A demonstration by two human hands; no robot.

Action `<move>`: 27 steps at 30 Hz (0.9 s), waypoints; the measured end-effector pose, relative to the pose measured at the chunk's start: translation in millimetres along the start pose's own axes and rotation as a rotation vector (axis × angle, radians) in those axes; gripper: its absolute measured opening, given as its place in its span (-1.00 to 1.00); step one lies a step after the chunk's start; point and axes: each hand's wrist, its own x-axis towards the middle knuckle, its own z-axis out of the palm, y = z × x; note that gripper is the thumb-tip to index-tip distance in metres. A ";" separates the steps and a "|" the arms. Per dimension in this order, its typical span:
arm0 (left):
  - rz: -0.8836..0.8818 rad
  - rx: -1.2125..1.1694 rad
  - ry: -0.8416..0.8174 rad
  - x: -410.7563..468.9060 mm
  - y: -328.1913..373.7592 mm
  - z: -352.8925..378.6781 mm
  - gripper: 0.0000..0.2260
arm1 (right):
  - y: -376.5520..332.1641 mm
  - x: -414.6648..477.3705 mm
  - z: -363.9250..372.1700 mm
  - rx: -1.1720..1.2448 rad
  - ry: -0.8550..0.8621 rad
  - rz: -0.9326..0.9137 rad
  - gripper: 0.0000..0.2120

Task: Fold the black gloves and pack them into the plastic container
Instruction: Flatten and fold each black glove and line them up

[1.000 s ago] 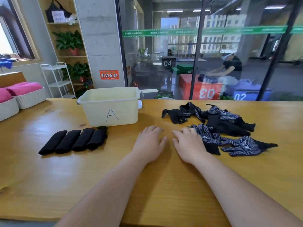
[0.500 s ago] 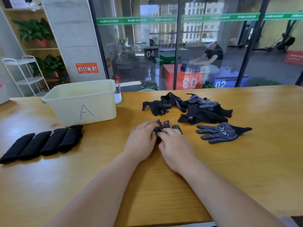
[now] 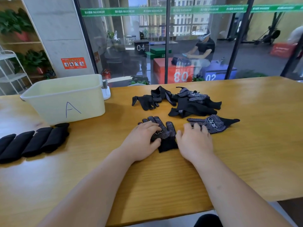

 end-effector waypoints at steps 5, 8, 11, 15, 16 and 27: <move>-0.041 -0.010 -0.009 -7.5 -3.4 -8.7 -0.56 | -29.6 -23.7 4.5 -0.024 0.126 -0.252 -0.56; -0.100 -0.008 0.031 -14.5 -10.9 -12.0 -0.66 | -37.0 -25.2 11.0 0.109 0.125 -0.384 -0.58; -0.149 0.017 0.045 -19.2 -17.3 -13.5 -0.67 | -35.2 -21.6 12.4 0.125 0.132 -0.425 -0.58; -0.146 0.074 0.020 -16.6 -23.6 -14.5 -0.62 | -22.8 -7.0 5.1 -0.064 0.150 -0.271 -0.62; -0.153 0.092 0.015 -14.5 -25.0 -14.6 -0.61 | -19.5 -0.9 2.1 -0.094 0.137 -0.213 -0.62; -0.231 0.061 -0.039 -3.3 -36.1 -20.7 -0.53 | -24.6 55.0 16.1 -0.200 -0.049 -0.379 -0.38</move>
